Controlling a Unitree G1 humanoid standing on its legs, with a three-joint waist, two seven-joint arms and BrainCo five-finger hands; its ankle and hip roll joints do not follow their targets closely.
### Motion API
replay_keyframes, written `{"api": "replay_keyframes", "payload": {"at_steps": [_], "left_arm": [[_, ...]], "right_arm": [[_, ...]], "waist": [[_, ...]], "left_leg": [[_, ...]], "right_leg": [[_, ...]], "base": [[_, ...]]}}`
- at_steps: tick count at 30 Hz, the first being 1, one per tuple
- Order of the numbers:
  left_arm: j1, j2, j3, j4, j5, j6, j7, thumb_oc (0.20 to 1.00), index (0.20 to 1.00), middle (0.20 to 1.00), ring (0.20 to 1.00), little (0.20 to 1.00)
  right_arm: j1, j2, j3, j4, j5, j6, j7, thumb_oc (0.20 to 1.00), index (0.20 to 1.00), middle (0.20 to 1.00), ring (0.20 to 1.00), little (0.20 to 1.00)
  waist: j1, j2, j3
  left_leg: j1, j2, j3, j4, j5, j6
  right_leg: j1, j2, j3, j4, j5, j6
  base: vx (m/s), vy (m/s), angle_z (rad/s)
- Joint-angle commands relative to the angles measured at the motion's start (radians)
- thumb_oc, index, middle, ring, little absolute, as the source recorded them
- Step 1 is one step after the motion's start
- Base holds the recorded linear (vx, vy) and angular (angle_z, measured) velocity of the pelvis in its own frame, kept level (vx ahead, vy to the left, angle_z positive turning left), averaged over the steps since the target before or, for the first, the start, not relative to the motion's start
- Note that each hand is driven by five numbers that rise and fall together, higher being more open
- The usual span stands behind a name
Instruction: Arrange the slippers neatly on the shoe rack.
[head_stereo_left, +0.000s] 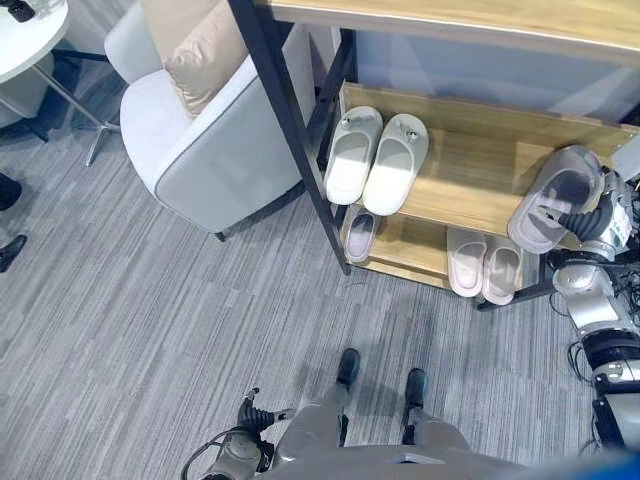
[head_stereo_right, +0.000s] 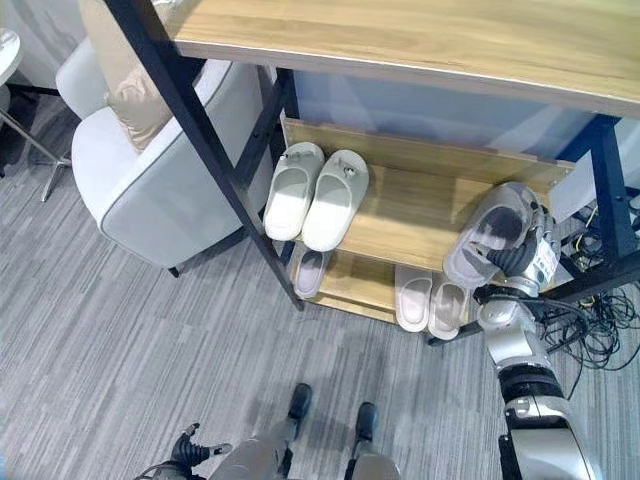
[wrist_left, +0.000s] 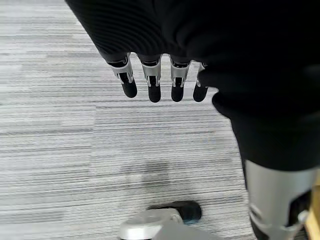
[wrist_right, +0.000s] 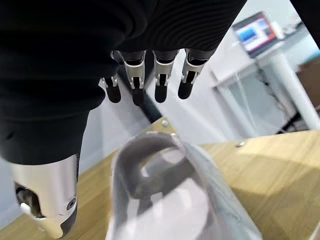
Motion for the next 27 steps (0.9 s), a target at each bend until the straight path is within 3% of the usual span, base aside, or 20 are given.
{"api": "replay_keyframes", "payload": {"at_steps": [1, 13, 27], "left_arm": [[-0.041, -0.015, -0.038, 0.067, -0.009, -0.015, 0.001, 1.0, 1.0, 1.0, 1.0, 1.0], [-0.06, -0.023, -0.041, 0.068, -0.037, -0.015, 0.016, 1.0, 1.0, 1.0, 1.0, 1.0], [-0.067, -0.014, -0.056, 0.058, -0.047, -0.021, 0.02, 1.0, 1.0, 1.0, 1.0, 1.0]], "right_arm": [[-0.063, -0.078, -0.017, -0.02, 0.036, -0.017, -0.052, 1.0, 1.0, 1.0, 1.0, 1.0], [-0.068, -0.068, -0.084, 0.064, 0.141, -0.017, -0.11, 1.0, 1.0, 1.0, 1.0, 1.0], [-0.181, -0.101, -0.041, 0.131, 0.197, -0.024, -0.093, 1.0, 1.0, 1.0, 1.0, 1.0]], "waist": [[0.019, -0.026, 0.005], [0.012, -0.019, 0.013], [0.025, -0.012, 0.034]], "left_leg": [[0.049, 0.022, 0.089, 0.007, -0.126, -0.026], [0.026, 0.021, 0.094, 0.007, -0.125, -0.031], [-0.014, 0.011, 0.089, 0.007, -0.112, -0.036]], "right_leg": [[0.033, -0.076, -0.027, 0.015, -0.057, 0.075], [0.013, -0.074, -0.025, 0.01, -0.057, 0.076], [-0.025, -0.08, -0.026, 0.01, -0.046, 0.078]], "base": [[0.0, 0.0, 0.0], [0.0, 0.0, 0.0], [0.0, 0.001, 0.01]]}}
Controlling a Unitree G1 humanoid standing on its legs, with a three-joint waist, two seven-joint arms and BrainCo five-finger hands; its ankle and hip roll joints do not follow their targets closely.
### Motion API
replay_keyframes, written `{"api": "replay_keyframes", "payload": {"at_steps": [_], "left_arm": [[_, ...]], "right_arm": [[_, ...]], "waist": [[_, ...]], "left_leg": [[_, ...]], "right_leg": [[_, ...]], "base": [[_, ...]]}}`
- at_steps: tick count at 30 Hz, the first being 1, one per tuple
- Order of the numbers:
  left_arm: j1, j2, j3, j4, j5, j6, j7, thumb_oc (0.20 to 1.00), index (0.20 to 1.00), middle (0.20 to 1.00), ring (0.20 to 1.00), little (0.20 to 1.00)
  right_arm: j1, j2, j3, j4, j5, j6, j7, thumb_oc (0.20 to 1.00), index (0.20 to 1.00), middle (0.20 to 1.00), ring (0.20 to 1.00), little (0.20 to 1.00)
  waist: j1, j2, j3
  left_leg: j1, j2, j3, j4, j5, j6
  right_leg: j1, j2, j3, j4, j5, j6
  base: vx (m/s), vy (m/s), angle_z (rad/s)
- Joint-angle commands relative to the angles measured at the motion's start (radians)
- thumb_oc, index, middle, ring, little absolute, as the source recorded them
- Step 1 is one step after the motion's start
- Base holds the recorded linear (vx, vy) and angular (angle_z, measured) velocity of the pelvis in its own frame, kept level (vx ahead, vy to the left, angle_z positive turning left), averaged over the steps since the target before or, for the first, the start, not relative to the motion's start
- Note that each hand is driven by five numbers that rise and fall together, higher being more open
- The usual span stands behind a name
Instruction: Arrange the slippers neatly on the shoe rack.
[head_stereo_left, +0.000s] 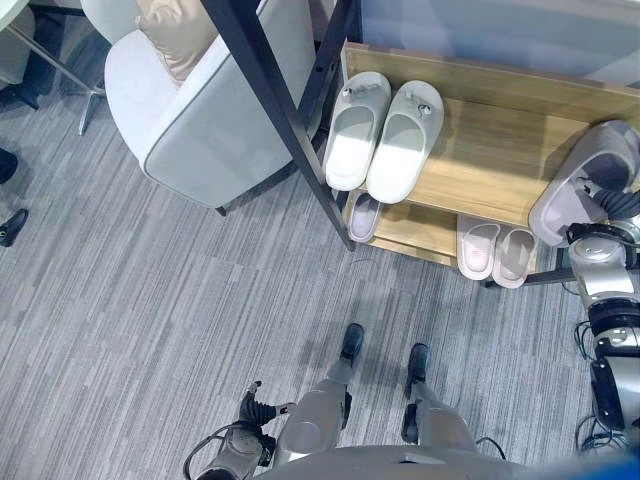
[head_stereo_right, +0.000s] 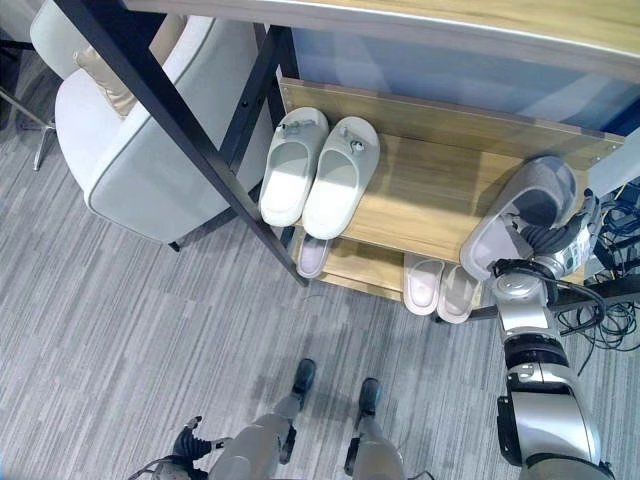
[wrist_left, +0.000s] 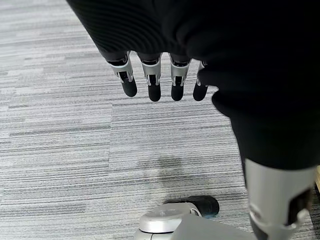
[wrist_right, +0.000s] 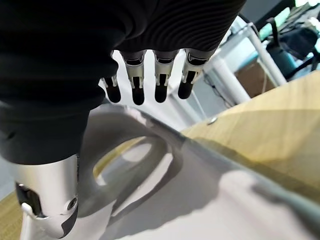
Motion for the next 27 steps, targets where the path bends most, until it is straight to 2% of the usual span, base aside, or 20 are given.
{"api": "replay_keyframes", "payload": {"at_steps": [1, 8, 9, 10, 15, 18, 21, 22, 23, 27], "left_arm": [[-0.048, -0.02, -0.047, 0.065, -0.029, -0.005, 0.013, 1.0, 1.0, 1.0, 1.0, 1.0], [-0.055, -0.022, -0.057, 0.041, -0.046, -0.012, 0.015, 1.0, 1.0, 1.0, 1.0, 1.0], [-0.056, -0.019, -0.057, 0.038, -0.044, -0.013, 0.017, 1.0, 1.0, 1.0, 1.0, 1.0], [-0.056, -0.019, -0.056, 0.038, -0.043, -0.013, 0.017, 1.0, 1.0, 1.0, 1.0, 1.0], [-0.052, -0.018, -0.056, 0.036, -0.028, -0.013, 0.018, 1.0, 1.0, 1.0, 1.0, 1.0], [-0.05, -0.022, -0.052, 0.044, -0.02, -0.009, 0.017, 1.0, 1.0, 1.0, 1.0, 1.0], [-0.057, -0.025, -0.039, 0.059, -0.024, 0.003, 0.02, 1.0, 1.0, 1.0, 1.0, 1.0], [-0.063, -0.027, -0.017, 0.067, -0.028, 0.01, 0.023, 1.0, 1.0, 1.0, 1.0, 1.0], [-0.062, -0.026, -0.017, 0.067, -0.028, 0.01, 0.023, 1.0, 1.0, 1.0, 1.0, 1.0], [-0.047, -0.017, 0.014, 0.058, -0.013, 0.02, 0.021, 1.0, 1.0, 1.0, 1.0, 1.0]], "right_arm": [[-0.01, -0.089, 0.035, -0.008, 0.035, -0.033, -0.017, 1.0, 1.0, 1.0, 1.0, 1.0], [-0.031, -0.134, 0.047, 0.025, 0.031, -0.014, -0.011, 1.0, 1.0, 1.0, 1.0, 1.0], [-0.036, -0.147, 0.053, 0.032, 0.022, -0.01, -0.01, 0.448, 0.448, 0.448, 0.448, 0.448], [-0.039, -0.149, 0.057, 0.031, 0.017, -0.01, -0.01, 0.2, 0.2, 0.2, 0.2, 0.2], [-0.04, -0.175, 0.071, 0.016, -0.026, -0.003, -0.008, 0.2, 0.2, 0.2, 0.2, 0.2], [-0.014, -0.156, 0.069, -0.008, -0.042, -0.003, 0.0, 0.2, 0.2, 0.2, 0.2, 0.2], [0.027, -0.085, 0.008, -0.097, 0.024, -0.034, -0.024, 0.2, 0.2, 0.2, 0.2, 0.2], [0.07, -0.029, -0.017, -0.207, 0.039, -0.069, -0.024, 0.2, 0.2, 0.2, 0.2, 0.2], [0.073, -0.027, -0.019, -0.211, 0.038, -0.067, -0.023, 0.2, 0.2, 0.2, 0.2, 0.2], [0.19, 0.057, 0.001, -0.34, 0.021, -0.084, 0.061, 0.2, 0.2, 0.2, 0.2, 0.2]], "waist": [[0.024, -0.012, -0.03], [0.025, -0.005, -0.022], [0.026, -0.008, -0.022], [0.026, -0.009, -0.021], [0.02, -0.017, -0.013], [0.015, -0.018, -0.012], [0.005, -0.02, -0.015], [-0.001, -0.023, -0.018], [-0.001, -0.024, -0.018], [-0.011, -0.04, -0.028]], "left_leg": [[0.036, 0.014, 0.092, 0.006, -0.114, -0.039], [0.02, 0.012, 0.092, 0.006, -0.107, -0.045], [0.02, 0.013, 0.092, 0.006, -0.108, -0.045], [0.02, 0.014, 0.093, 0.006, -0.107, -0.046], [0.024, 0.019, 0.097, 0.006, -0.108, -0.045], [0.029, 0.021, 0.106, 0.006, -0.111, -0.043], [0.036, 0.021, 0.109, 0.006, -0.117, -0.038], [0.043, 0.022, 0.114, 0.006, -0.12, -0.035], [0.044, 0.022, 0.114, 0.006, -0.12, -0.035], [0.073, 0.029, 0.118, 0.006, -0.13, -0.027]], "right_leg": [[0.022, -0.077, -0.02, 0.01, -0.034, 0.072], [0.012, -0.079, -0.029, 0.01, -0.032, 0.075], [0.012, -0.078, -0.028, 0.01, -0.032, 0.075], [0.011, -0.077, -0.027, 0.01, -0.032, 0.075], [0.012, -0.076, -0.02, 0.01, -0.031, 0.075], [0.012, -0.076, -0.014, 0.01, -0.031, 0.075], [0.017, -0.075, -0.01, 0.01, -0.031, 0.073], [0.023, -0.076, -0.006, 0.01, -0.031, 0.073], [0.023, -0.076, -0.006, 0.01, -0.032, 0.073], [0.048, -0.075, -0.005, 0.011, -0.033, 0.07]], "base": [[0.0, 0.0, 0.0], [0.0, 0.0, 0.0], [0.0, 0.0, 0.0], [0.0, 0.0, 0.0], [0.0, 0.0, 0.0], [0.0, 0.0, 0.0], [-0.01, 0.004, 0.0], [0.0, 0.0, 0.0], [-0.03, 0.011, -0.02], [0.0, 0.0, 0.0]]}}
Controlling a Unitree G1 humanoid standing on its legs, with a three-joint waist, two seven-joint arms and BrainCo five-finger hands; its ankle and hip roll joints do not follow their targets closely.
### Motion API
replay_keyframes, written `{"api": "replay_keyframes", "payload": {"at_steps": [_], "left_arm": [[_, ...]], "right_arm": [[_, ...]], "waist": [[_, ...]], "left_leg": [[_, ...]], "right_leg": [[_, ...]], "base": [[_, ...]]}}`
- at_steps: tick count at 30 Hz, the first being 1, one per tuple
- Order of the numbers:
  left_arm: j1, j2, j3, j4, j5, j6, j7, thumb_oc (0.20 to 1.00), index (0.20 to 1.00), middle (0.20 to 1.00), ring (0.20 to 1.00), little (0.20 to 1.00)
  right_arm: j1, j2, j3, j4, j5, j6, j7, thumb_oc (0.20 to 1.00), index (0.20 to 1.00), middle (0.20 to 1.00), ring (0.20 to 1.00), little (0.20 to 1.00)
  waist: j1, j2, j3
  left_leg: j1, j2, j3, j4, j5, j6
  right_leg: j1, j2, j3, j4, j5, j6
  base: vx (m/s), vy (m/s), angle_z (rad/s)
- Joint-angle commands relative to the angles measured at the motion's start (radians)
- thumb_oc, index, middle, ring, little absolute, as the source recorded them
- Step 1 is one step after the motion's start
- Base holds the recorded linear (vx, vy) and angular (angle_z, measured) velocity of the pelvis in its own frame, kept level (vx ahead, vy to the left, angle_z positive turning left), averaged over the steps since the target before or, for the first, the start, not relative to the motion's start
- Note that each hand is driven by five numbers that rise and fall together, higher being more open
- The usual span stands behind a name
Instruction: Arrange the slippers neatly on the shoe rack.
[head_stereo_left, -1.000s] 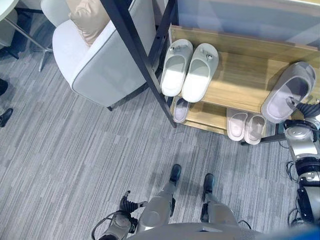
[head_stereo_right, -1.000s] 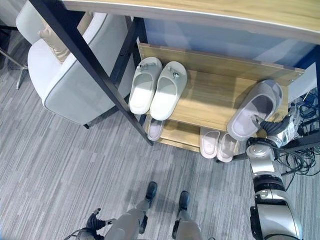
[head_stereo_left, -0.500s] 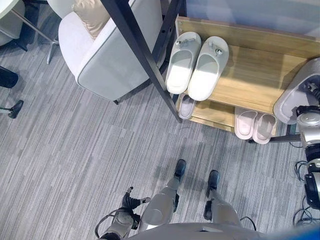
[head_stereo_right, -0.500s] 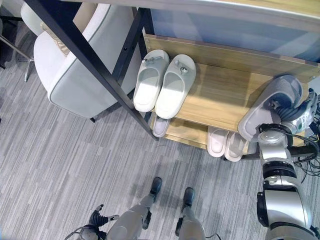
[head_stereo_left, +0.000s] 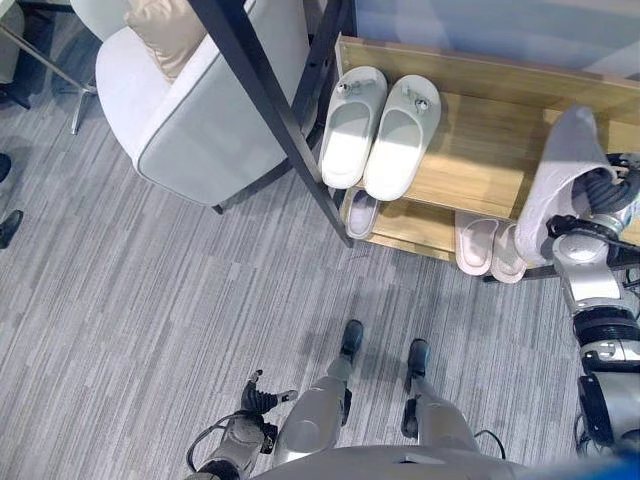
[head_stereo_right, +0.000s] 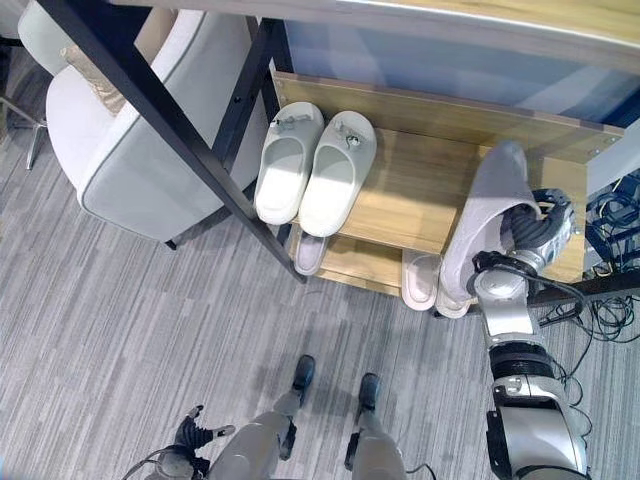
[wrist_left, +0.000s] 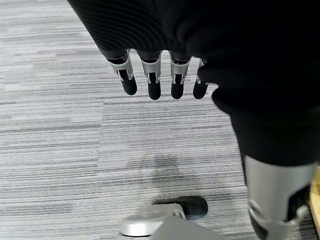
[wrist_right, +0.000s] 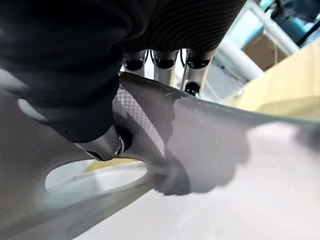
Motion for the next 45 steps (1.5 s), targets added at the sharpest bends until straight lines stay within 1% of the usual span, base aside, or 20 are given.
{"api": "replay_keyframes", "payload": {"at_steps": [1, 6, 12, 16, 17, 20, 23, 24, 25, 26, 27, 28, 30, 33, 35, 38, 41, 42, 43, 45], "left_arm": [[-0.008, -0.017, 0.006, 0.094, 0.032, 0.021, 0.011, 1.0, 1.0, 1.0, 1.0, 1.0], [0.036, -0.006, 0.06, 0.079, 0.046, 0.029, 0.007, 1.0, 1.0, 1.0, 1.0, 1.0], [0.098, 0.005, 0.126, 0.084, 0.085, 0.036, -0.004, 1.0, 1.0, 1.0, 1.0, 1.0], [0.136, 0.015, 0.156, 0.072, 0.074, 0.029, -0.004, 1.0, 1.0, 1.0, 1.0, 1.0], [0.144, 0.016, 0.163, 0.078, 0.07, 0.03, -0.002, 1.0, 1.0, 1.0, 1.0, 1.0], [0.143, 0.015, 0.166, 0.082, 0.067, 0.027, 0.003, 1.0, 1.0, 1.0, 1.0, 1.0], [0.119, 0.016, 0.155, 0.068, 0.061, 0.015, 0.012, 1.0, 1.0, 1.0, 1.0, 1.0], [0.114, 0.016, 0.157, 0.062, 0.048, 0.011, 0.018, 1.0, 1.0, 1.0, 1.0, 1.0], [0.102, 0.011, 0.163, 0.059, 0.033, 0.005, 0.019, 1.0, 1.0, 1.0, 1.0, 1.0], [0.097, 0.007, 0.157, 0.071, 0.03, 0.008, 0.027, 1.0, 1.0, 1.0, 1.0, 1.0], [0.095, 0.009, 0.16, 0.079, 0.027, 0.01, 0.028, 1.0, 1.0, 1.0, 1.0, 1.0], [0.104, 0.0, 0.167, 0.115, 0.034, 0.025, 0.017, 1.0, 1.0, 1.0, 1.0, 1.0], [0.113, -0.002, 0.171, 0.13, 0.05, 0.035, 0.014, 1.0, 1.0, 1.0, 1.0, 1.0], [0.113, 0.002, 0.176, 0.133, 0.057, 0.034, 0.014, 1.0, 1.0, 1.0, 1.0, 1.0], [0.087, 0.013, 0.173, 0.109, 0.045, 0.025, 0.021, 1.0, 1.0, 1.0, 1.0, 1.0], [0.047, 0.029, 0.162, 0.066, 0.021, 0.01, 0.031, 1.0, 1.0, 1.0, 1.0, 1.0], [0.028, 0.038, 0.152, 0.034, 0.015, 0.001, 0.036, 1.0, 1.0, 1.0, 1.0, 1.0], [0.027, 0.041, 0.15, 0.007, 0.005, 0.0, 0.038, 1.0, 1.0, 1.0, 1.0, 1.0], [0.029, 0.043, 0.149, 0.0, 0.003, 0.0, 0.036, 1.0, 1.0, 1.0, 1.0, 1.0], [0.036, 0.04, 0.151, -0.012, 0.005, -0.004, 0.035, 1.0, 1.0, 1.0, 1.0, 1.0]], "right_arm": [[0.053, -0.022, 0.012, -0.108, -0.01, -0.063, 0.065, 0.2, 0.2, 0.2, 0.2, 0.2], [0.225, 0.055, 0.037, -0.319, -0.066, -0.088, 0.179, 0.2, 0.2, 0.2, 0.2, 0.2], [0.483, 0.064, 0.028, -0.511, -0.142, -0.133, 0.309, 0.2, 0.2, 0.2, 0.2, 0.2], [0.547, 0.068, 0.03, -0.516, -0.146, -0.148, 0.335, 0.2, 0.2, 0.2, 0.2, 0.2], [0.549, 0.07, 0.039, -0.508, -0.128, -0.156, 0.342, 0.2, 0.2, 0.2, 0.2, 0.2], [0.552, 0.067, 0.045, -0.505, -0.117, -0.163, 0.346, 0.2, 0.2, 0.2, 0.2, 0.2], [0.578, 0.054, 0.043, -0.507, -0.092, -0.185, 0.354, 0.2, 0.2, 0.2, 0.2, 0.2], [0.588, 0.058, 0.041, -0.497, -0.085, -0.182, 0.351, 0.2, 0.2, 0.2, 0.2, 0.2], [0.59, 0.067, 0.041, -0.472, -0.077, -0.176, 0.355, 0.2, 0.2, 0.2, 0.2, 0.2], [0.571, 0.076, 0.071, -0.447, -0.073, -0.169, 0.352, 0.2, 0.2, 0.2, 0.2, 0.2], [0.556, 0.076, 0.082, -0.442, -0.075, -0.166, 0.351, 0.2, 0.2, 0.2, 0.2, 0.2], [0.555, 0.088, 0.103, -0.439, -0.072, -0.167, 0.368, 0.2, 0.2, 0.2, 0.2, 0.2], [0.551, 0.102, 0.123, -0.44, -0.066, -0.163, 0.378, 0.2, 0.2, 0.2, 0.2, 0.2], [0.544, 0.114, 0.153, -0.46, -0.061, -0.165, 0.401, 0.2, 0.2, 0.2, 0.2, 0.2], [0.523, 0.128, 0.201, -0.447, -0.052, -0.164, 0.429, 0.2, 0.2, 0.2, 0.2, 0.2], [0.498, 0.142, 0.224, -0.414, -0.05, -0.16, 0.428, 0.2, 0.2, 0.2, 0.2, 0.2], [0.486, 0.15, 0.232, -0.398, -0.053, -0.158, 0.427, 0.2, 0.2, 0.2, 0.2, 0.2], [0.485, 0.154, 0.24, -0.382, -0.062, -0.153, 0.423, 0.2, 0.2, 0.2, 0.2, 0.2], [0.493, 0.16, 0.242, -0.379, -0.065, -0.152, 0.424, 0.2, 0.2, 0.2, 0.2, 0.2], [0.509, 0.16, 0.241, -0.376, -0.079, -0.145, 0.425, 0.2, 0.2, 0.2, 0.2, 0.2]], "waist": [[0.005, -0.034, -0.068], [0.002, -0.054, -0.077], [-0.024, -0.064, -0.091], [-0.02, -0.062, -0.082], [-0.01, -0.064, -0.072], [-0.007, -0.064, -0.061], [-0.024, -0.068, -0.03], [-0.026, -0.068, -0.02], [-0.035, -0.062, -0.017], [-0.02, -0.069, -0.005], [-0.011, -0.077, 0.002], [-0.019, -0.069, -0.016], [-0.024, -0.07, -0.029], [-0.03, -0.076, -0.038], [-0.031, -0.089, -0.044], [-0.034, -0.094, -0.046], [-0.027, -0.091, -0.034], [-0.025, -0.074, -0.018], [-0.029, -0.069, -0.012], [-0.042, -0.061, -0.001]], "left_leg": [[0.06, 0.033, 0.115, 0.006, -0.14, -0.021], [0.128, 0.049, 0.124, 0.006, -0.156, -0.013], [0.198, 0.07, 0.113, 0.006, -0.174, -0.016], [0.234, 0.089, 0.102, 0.013, -0.181, -0.018], [0.239, 0.106, 0.097, 0.027, -0.178, -0.028], [0.225, 0.115, 0.087, 0.042, -0.172, -0.036], [0.123, 0.117, 0.077, 0.13, -0.165, -0.058], [0.102, 0.117, 0.096, 0.159, -0.168, -0.061], [0.063, 0.115, 0.128, 0.168, -0.148, -0.059], [-0.014, 0.097, 0.112, 0.177, -0.105, -0.063], [-0.039, 0.091, 0.099, 0.178, -0.099, -0.069], [-0.013, 0.104, 0.098, 0.131, -0.106, -0.057], [-0.001, 0.094, 0.111, 0.116, -0.103, -0.044], [0.02, 0.076, 0.14, 0.126, -0.126, -0.024], [0.032, 0.062, 0.19, 0.156, -0.166, -0.002], [0.024, 0.046, 0.214, 0.201, -0.202, 0.014], [0.027, 0.038, 0.237, 0.222, -0.23, 0.035], [0.038, 0.05, 0.26, 0.226, -0.242, 0.043], [0.053, 0.053, 0.27, 0.224, -0.246, 0.044], [0.09, 0.053, 0.269, 0.21, -0.246, 0.041]], "right_leg": [[0.031, -0.071, 0.0, 0.01, -0.035, 0.065], [0.086, -0.058, 0.014, 0.016, -0.054, 0.059], [0.132, -0.047, -0.004, 0.074, -0.105, 0.046], [0.147, -0.031, -0.007, 0.126, -0.142, 0.031], [0.155, -0.017, -0.011, 0.138, -0.16, 0.022], [0.149, -0.008, -0.016, 0.151, -0.171, 0.011], [0.12, -0.015, -0.064, 0.182, -0.194, -0.011], [0.122, -0.022, -0.079, 0.192, -0.204, -0.016], [0.117, -0.032, -0.103, 0.202, -0.208, -0.017], [0.113, -0.037, -0.092, 0.204, -0.205, -0.013], [0.112, -0.037, -0.082, 0.202, -0.203, -0.011], [0.109, -0.028, -0.055, 0.193, -0.202, 0.003], [0.112, -0.04, -0.033, 0.193, -0.189, 0.012], [0.115, -0.066, 0.005, 0.189, -0.171, 0.027], [0.109, -0.091, 0.056, 0.171, -0.139, 0.049], [0.103, -0.115, 0.075, 0.168, -0.118, 0.066], [0.063, -0.142, 0.067, 0.247, -0.096, 0.082], [0.02, -0.184, 0.002, 0.358, -0.066, 0.084], [0.008, -0.195, -0.021, 0.387, -0.068, 0.084], [-0.027, -0.176, -0.014, 0.368, -0.073, 0.074]], "base": [[0.0, 0.0, 0.0], [0.01, -0.016, -0.15], [0.0, -0.026, -0.04], [-0.02, -0.09, 0.04], [-0.04, -0.127, 0.03], [-0.07, -0.099, 0.13], [-0.14, -0.137, 0.52], [-0.07, -0.066, 0.95], [0.0, 0.041, 1.22], [0.03, 0.079, 1.17], [0.15, 0.154, 0.68], [0.17, 0.148, -0.3], [0.19, 0.211, -0.58], [0.17, 0.237, -0.64], [0.16, 0.239, -0.73], [0.1, 0.179, -0.41], [0.03, 0.187, -0.4], [0.02, 0.113, -0.69], [0.04, 0.13, -0.66], [0.07, -0.002, -0.37]]}}
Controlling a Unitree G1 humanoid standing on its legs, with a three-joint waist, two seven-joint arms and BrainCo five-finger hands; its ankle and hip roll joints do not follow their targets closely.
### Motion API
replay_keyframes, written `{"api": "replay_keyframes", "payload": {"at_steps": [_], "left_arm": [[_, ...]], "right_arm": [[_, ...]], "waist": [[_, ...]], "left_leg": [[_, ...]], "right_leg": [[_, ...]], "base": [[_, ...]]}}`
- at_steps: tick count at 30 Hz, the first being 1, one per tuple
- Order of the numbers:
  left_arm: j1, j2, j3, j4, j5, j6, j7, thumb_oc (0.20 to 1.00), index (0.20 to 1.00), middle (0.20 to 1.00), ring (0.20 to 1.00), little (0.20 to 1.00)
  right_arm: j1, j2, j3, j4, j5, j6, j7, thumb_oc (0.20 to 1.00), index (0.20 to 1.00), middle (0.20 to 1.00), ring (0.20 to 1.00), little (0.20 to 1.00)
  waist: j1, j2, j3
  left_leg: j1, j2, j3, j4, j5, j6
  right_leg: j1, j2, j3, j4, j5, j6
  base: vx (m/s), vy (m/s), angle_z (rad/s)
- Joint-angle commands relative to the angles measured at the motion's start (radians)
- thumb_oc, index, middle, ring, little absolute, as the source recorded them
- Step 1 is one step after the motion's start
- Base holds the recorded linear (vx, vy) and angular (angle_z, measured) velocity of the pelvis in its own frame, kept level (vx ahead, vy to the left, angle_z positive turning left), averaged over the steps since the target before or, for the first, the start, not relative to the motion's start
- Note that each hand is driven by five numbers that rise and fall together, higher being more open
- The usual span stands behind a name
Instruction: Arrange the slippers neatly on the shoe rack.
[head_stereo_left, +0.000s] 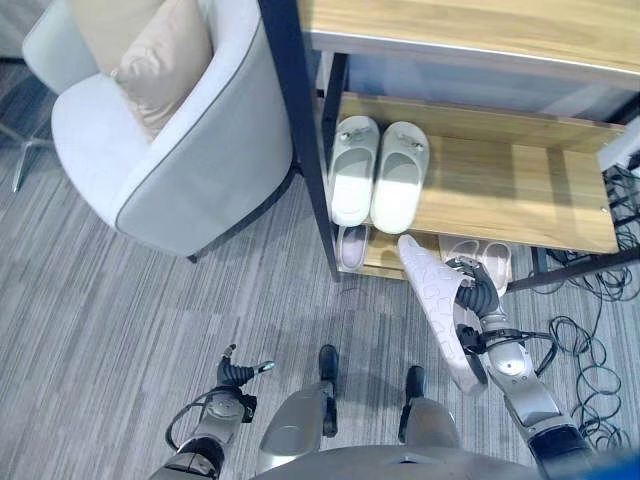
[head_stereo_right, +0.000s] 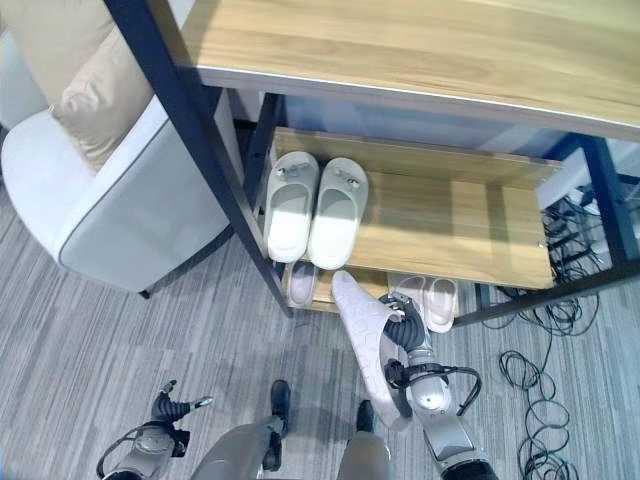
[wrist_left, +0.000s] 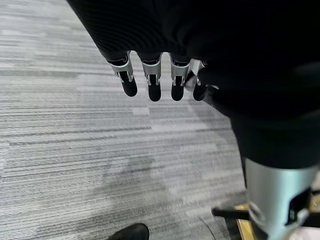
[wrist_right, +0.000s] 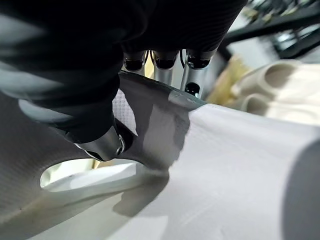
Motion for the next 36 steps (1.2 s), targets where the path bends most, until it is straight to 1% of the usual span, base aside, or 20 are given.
{"api": "replay_keyframes", "payload": {"at_steps": [1, 3, 7, 11, 12, 14, 15, 16, 17, 19, 20, 21, 22, 24, 25, 28, 31, 32, 34, 36], "left_arm": [[0.073, 0.001, -0.001, 0.035, -0.02, -0.013, 0.014, 1.0, 1.0, 1.0, 1.0, 1.0], [0.078, -0.024, -0.004, 0.086, 0.005, -0.004, 0.011, 1.0, 1.0, 1.0, 1.0, 1.0], [0.107, -0.043, -0.011, 0.143, 0.043, 0.009, -0.01, 1.0, 1.0, 1.0, 1.0, 1.0], [0.065, -0.035, -0.02, 0.119, 0.018, -0.001, -0.011, 1.0, 1.0, 1.0, 1.0, 1.0], [0.033, -0.02, -0.031, 0.089, -0.001, -0.012, -0.013, 1.0, 1.0, 1.0, 1.0, 1.0], [0.01, -0.009, -0.035, 0.07, -0.017, -0.017, -0.014, 1.0, 1.0, 1.0, 1.0, 1.0], [-0.01, 0.0, -0.038, 0.064, -0.034, -0.023, -0.005, 1.0, 1.0, 1.0, 1.0, 1.0], [-0.021, 0.009, -0.032, 0.059, -0.07, -0.03, -0.008, 1.0, 1.0, 1.0, 1.0, 1.0], [-0.024, 0.013, -0.027, 0.056, -0.083, -0.03, -0.011, 1.0, 1.0, 1.0, 1.0, 1.0], [-0.036, 0.023, -0.01, 0.071, -0.116, -0.029, -0.004, 1.0, 1.0, 1.0, 1.0, 1.0], [-0.036, 0.023, -0.01, 0.071, -0.116, -0.029, -0.004, 1.0, 1.0, 1.0, 1.0, 1.0], [-0.041, 0.025, 0.005, 0.069, -0.151, -0.03, -0.003, 1.0, 1.0, 1.0, 1.0, 1.0], [-0.051, 0.036, 0.014, 0.035, -0.209, -0.033, 0.007, 1.0, 1.0, 1.0, 1.0, 1.0], [-0.064, 0.035, 0.004, 0.018, -0.209, -0.038, 0.019, 1.0, 1.0, 1.0, 1.0, 1.0], [-0.066, 0.034, -0.005, -0.023, -0.222, -0.044, 0.026, 1.0, 1.0, 1.0, 1.0, 1.0], [-0.057, 0.036, -0.008, -0.103, -0.273, -0.07, 0.055, 1.0, 1.0, 1.0, 1.0, 1.0], [-0.057, 0.031, -0.009, -0.128, -0.299, -0.082, 0.084, 1.0, 1.0, 1.0, 1.0, 1.0], [-0.054, 0.026, -0.009, -0.154, -0.313, -0.09, 0.1, 1.0, 1.0, 1.0, 1.0, 1.0], [-0.05, 0.028, -0.015, -0.185, -0.321, -0.1, 0.119, 1.0, 1.0, 1.0, 1.0, 1.0], [-0.053, 0.03, -0.031, -0.217, -0.335, -0.117, 0.147, 1.0, 1.0, 1.0, 1.0, 1.0]], "right_arm": [[0.014, -0.03, -0.031, -0.064, 0.007, -0.028, -0.005, 0.2, 0.2, 0.2, 0.2, 0.2], [0.028, -0.031, -0.034, -0.047, 0.016, -0.031, -0.006, 0.2, 0.2, 0.2, 0.2, 0.2], [0.028, -0.055, -0.015, -0.02, 0.009, -0.04, 0.012, 0.2, 0.2, 0.2, 0.2, 0.2], [0.018, -0.058, 0.01, 0.005, -0.008, -0.043, 0.013, 0.2, 0.2, 0.2, 0.2, 0.2], [-0.005, -0.071, 0.034, 0.008, -0.01, -0.046, 0.023, 0.2, 0.2, 0.2, 0.2, 0.2], [-0.027, -0.076, 0.054, 0.02, -0.018, -0.042, 0.026, 0.2, 0.2, 0.2, 0.2, 0.2], [-0.043, -0.08, 0.067, 0.022, -0.016, -0.04, 0.026, 0.2, 0.2, 0.2, 0.2, 0.2], [-0.054, -0.07, 0.087, 0.025, 0.026, -0.045, 0.046, 0.2, 0.2, 0.2, 0.2, 0.2], [-0.057, -0.07, 0.091, 0.026, 0.037, -0.041, 0.051, 0.2, 0.2, 0.2, 0.2, 0.2], [-0.072, -0.067, 0.097, 0.027, 0.052, -0.037, 0.043, 0.2, 0.2, 0.2, 0.2, 0.2], [-0.073, -0.066, 0.097, 0.028, 0.052, -0.037, 0.043, 0.2, 0.2, 0.2, 0.2, 0.2], [-0.085, -0.061, 0.087, 0.019, 0.092, -0.041, 0.039, 0.2, 0.2, 0.2, 0.2, 0.2], [-0.114, -0.067, 0.054, -0.052, 0.18, -0.057, 0.012, 0.2, 0.2, 0.2, 0.2, 0.2], [-0.137, -0.074, 0.033, -0.093, 0.201, -0.068, -0.007, 0.2, 0.2, 0.2, 0.2, 0.2], [-0.157, -0.088, 0.011, -0.141, 0.21, -0.075, -0.028, 0.2, 0.2, 0.2, 0.2, 0.2], [-0.244, -0.112, -0.032, -0.239, 0.178, -0.094, -0.091, 0.2, 0.2, 0.2, 0.2, 0.2], [-0.294, -0.125, -0.036, -0.279, 0.136, -0.087, -0.12, 0.2, 0.2, 0.2, 0.2, 0.2], [-0.309, -0.137, -0.036, -0.301, 0.106, -0.084, -0.132, 0.2, 0.2, 0.2, 0.2, 0.2], [-0.325, -0.15, -0.041, -0.322, 0.085, -0.084, -0.144, 0.2, 0.2, 0.2, 0.2, 0.2], [-0.372, -0.169, -0.042, -0.325, 0.073, -0.092, -0.166, 0.2, 0.2, 0.2, 0.2, 0.2]], "waist": [[0.008, 0.012, 0.001], [0.004, 0.002, -0.012], [0.019, -0.021, -0.036], [0.021, -0.041, -0.042], [0.021, -0.051, -0.025], [0.021, -0.057, -0.003], [0.02, -0.059, 0.019], [0.021, -0.057, 0.04], [0.022, -0.055, 0.045], [0.022, -0.051, 0.068], [0.022, -0.051, 0.066], [0.019, -0.046, 0.08], [0.02, -0.032, 0.108], [0.016, -0.019, 0.104], [0.015, -0.009, 0.1], [0.026, 0.023, 0.09], [0.036, 0.038, 0.092], [0.036, 0.047, 0.099], [0.04, 0.055, 0.107], [0.044, 0.067, 0.13]], "left_leg": [[0.05, 0.04, -0.095, -0.009, -0.06, -0.073], [0.036, 0.031, -0.109, -0.003, -0.062, -0.079], [0.046, 0.059, -0.136, -0.028, -0.048, -0.102], [0.046, 0.068, -0.152, -0.007, -0.06, -0.111], [0.003, 0.069, -0.16, 0.058, -0.075, -0.117], [-0.047, 0.068, -0.168, 0.12, -0.092, -0.118], [-0.1, 0.07, -0.173, 0.187, -0.107, -0.119], [-0.168, 0.079, -0.18, 0.293, -0.152, -0.114], [-0.192, 0.079, -0.181, 0.329, -0.166, -0.111], [-0.28, 0.086, -0.186, 0.467, -0.218, -0.1], [-0.285, 0.087, -0.186, 0.471, -0.22, -0.1], [-0.352, 0.092, -0.191, 0.559, -0.247, -0.092], [-0.482, 0.089, -0.199, 0.729, -0.326, -0.084], [-0.601, 0.079, -0.201, 0.833, -0.357, -0.076], [-0.709, 0.071, -0.201, 0.928, -0.384, -0.074], [-0.908, 0.066, -0.217, 1.144, -0.451, -0.055], [-1.012, 0.06, -0.225, 1.291, -0.493, -0.048], [-1.07, 0.056, -0.225, 1.39, -0.519, -0.044], [-1.129, 0.049, -0.223, 1.488, -0.545, -0.043], [-1.216, 0.038, -0.221, 1.669, -0.591, -0.046]], "right_leg": [[0.037, 0.057, 0.045, -0.134, 0.0, -0.006], [0.055, 0.094, 0.09, -0.206, 0.01, -0.003], [0.107, 0.124, 0.058, -0.269, -0.001, -0.023], [0.121, 0.137, 0.056, -0.261, -0.023, -0.032], [0.089, 0.137, 0.06, -0.208, -0.043, -0.041], [0.044, 0.136, 0.065, -0.146, -0.06, -0.05], [-0.01, 0.132, 0.07, -0.071, -0.075, -0.055], [-0.093, 0.124, 0.082, 0.059, -0.119, -0.063], [-0.121, 0.122, 0.085, 0.1, -0.133, -0.068], [-0.21, 0.116, 0.094, 0.241, -0.2, -0.088], [-0.214, 0.116, 0.094, 0.244, -0.202, -0.088], [-0.288, 0.114, 0.103, 0.343, -0.244, -0.104], [-0.422, 0.109, 0.125, 0.511, -0.324, -0.122], [-0.543, 0.107, 0.138, 0.61, -0.368, -0.141], [-0.647, 0.106, 0.154, 0.695, -0.403, -0.156], [-0.862, 0.099, 0.196, 0.934, -0.481, -0.179], [-0.972, 0.092, 0.212, 1.086, -0.52, -0.189], [-1.032, 0.094, 0.225, 1.189, -0.541, -0.191], [-1.091, 0.09, 0.232, 1.283, -0.568, -0.196], [-1.178, 0.086, 0.258, 1.465, -0.61, -0.201]], "base": [[0.09, -0.127, -0.12], [0.08, -0.177, 0.71], [0.08, -0.183, 0.48], [0.01, -0.094, 0.04], [-0.11, -0.095, -0.01], [-0.16, -0.057, 0.02], [-0.18, -0.035, 0.05], [-0.17, -0.023, 0.19], [-0.13, -0.025, 0.21], [-0.09, -0.022, 0.12], [-0.09, -0.027, 0.04], [-0.12, -0.055, 0.13], [-0.16, -0.07, 0.22], [-0.15, -0.049, 0.04], [-0.16, -0.02, -0.11], [-0.06, -0.006, -0.04], [0.03, -0.013, -0.04], [0.05, 0.002, 0.0], [0.07, 0.001, 0.22], [0.11, -0.013, 0.01]]}}
